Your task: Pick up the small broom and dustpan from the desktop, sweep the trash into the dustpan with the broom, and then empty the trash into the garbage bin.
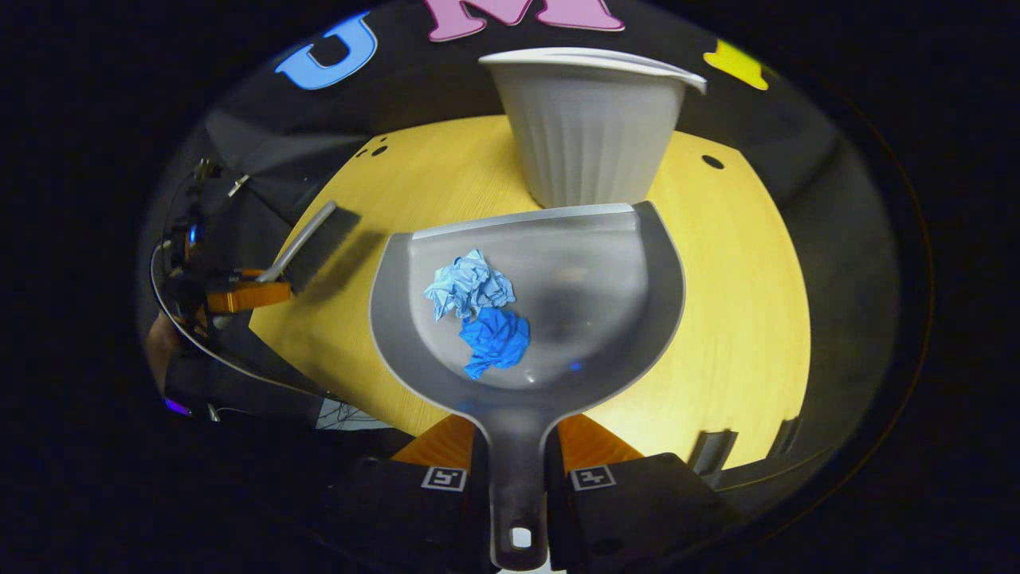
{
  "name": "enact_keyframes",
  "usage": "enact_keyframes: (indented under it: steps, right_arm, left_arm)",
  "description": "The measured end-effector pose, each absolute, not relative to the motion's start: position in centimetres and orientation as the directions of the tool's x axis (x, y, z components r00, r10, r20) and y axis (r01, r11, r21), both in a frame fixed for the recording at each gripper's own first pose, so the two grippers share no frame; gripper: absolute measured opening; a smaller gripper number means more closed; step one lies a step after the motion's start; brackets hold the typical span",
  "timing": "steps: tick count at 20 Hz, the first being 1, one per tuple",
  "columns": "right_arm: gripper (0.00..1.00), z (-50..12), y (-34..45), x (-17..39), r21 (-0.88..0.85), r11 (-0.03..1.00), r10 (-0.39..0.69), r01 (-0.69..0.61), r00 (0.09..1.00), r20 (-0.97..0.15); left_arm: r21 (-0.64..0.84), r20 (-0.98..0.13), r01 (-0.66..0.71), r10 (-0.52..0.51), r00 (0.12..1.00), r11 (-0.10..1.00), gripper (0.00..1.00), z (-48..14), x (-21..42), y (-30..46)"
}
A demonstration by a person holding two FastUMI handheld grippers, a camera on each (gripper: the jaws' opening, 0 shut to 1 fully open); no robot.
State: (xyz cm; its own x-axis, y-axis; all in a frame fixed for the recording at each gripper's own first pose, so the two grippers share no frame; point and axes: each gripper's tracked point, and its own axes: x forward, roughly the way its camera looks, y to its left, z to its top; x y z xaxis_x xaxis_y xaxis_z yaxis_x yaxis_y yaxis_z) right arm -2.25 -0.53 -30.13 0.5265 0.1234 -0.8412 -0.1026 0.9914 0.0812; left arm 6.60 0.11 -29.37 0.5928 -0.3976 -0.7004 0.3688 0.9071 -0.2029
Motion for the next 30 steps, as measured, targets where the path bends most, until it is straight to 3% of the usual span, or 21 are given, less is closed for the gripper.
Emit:
enact_keyframes:
  steps: [6,13,21,26,27,30]
  right_arm:
    - [0.32,-30.3,0.0,-2.7,0.122,0.991,0.131,-0.050,0.482,-0.866]
    - [0.33,-25.3,-1.6,0.4,0.089,0.994,0.109,-0.063,0.584,-0.804]
    - [0.32,-18.1,-8.2,11.6,-0.021,0.997,0.034,-0.068,0.716,-0.697]
    - [0.32,-20.2,-9.9,17.3,-0.074,0.994,0.010,-0.081,0.736,-0.677]
    - [0.32,-20.5,-9.9,18.4,-0.106,0.991,-0.008,-0.083,0.749,-0.663]
    - [0.32,-21.3,-9.4,21.2,-0.245,0.963,-0.061,-0.113,0.793,-0.606]
  left_arm:
    - [-0.277,-0.683,0.297,-0.405,0.608,0.914,0.26,-31.0,4.4,1.4]
    - [-0.334,-0.688,0.195,-0.380,0.618,0.922,0.29,-32.9,3.0,3.0]
    - [-0.369,-0.654,0.062,-0.307,0.691,0.927,0.26,-29.8,4.8,3.2]
    - [-0.361,-0.631,0.011,-0.253,0.733,0.932,0.26,-27.8,6.0,3.7]
    - [-0.356,-0.626,0.002,-0.240,0.742,0.934,0.23,-27.4,6.2,3.9]
    - [-0.382,-0.608,-0.028,-0.228,0.760,0.924,0.26,-26.2,6.7,3.7]
